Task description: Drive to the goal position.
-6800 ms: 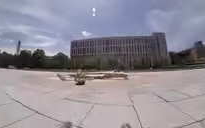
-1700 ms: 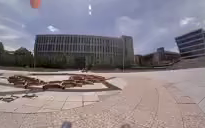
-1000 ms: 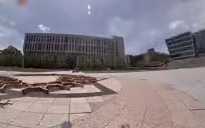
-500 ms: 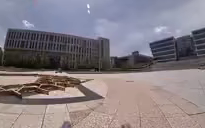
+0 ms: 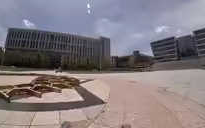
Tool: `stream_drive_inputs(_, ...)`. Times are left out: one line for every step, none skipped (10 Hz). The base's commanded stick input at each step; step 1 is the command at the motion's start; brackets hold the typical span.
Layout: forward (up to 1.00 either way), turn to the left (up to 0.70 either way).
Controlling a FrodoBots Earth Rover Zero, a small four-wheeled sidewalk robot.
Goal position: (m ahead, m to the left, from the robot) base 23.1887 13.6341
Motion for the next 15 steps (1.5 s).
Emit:
stream_drive_inputs(0.70, 0.00)
stream_drive_inputs(0.70, 0.00)
stream_drive_inputs(0.70, 0.00)
stream_drive_inputs(0.70, 0.00)
stream_drive_inputs(0.70, 0.00)
stream_drive_inputs(0.70, 0.00)
stream_drive_inputs(0.70, 0.00)
stream_drive_inputs(0.70, 0.00)
stream_drive_inputs(0.70, 0.00)
stream_drive_inputs(0.70, 0.00)
stream_drive_inputs(0.70, 0.00)
stream_drive_inputs(0.70, 0.00)
stream_drive_inputs(0.70, 0.00)
stream_drive_inputs(0.70, 0.00)
stream_drive_inputs(0.70, 0.00)
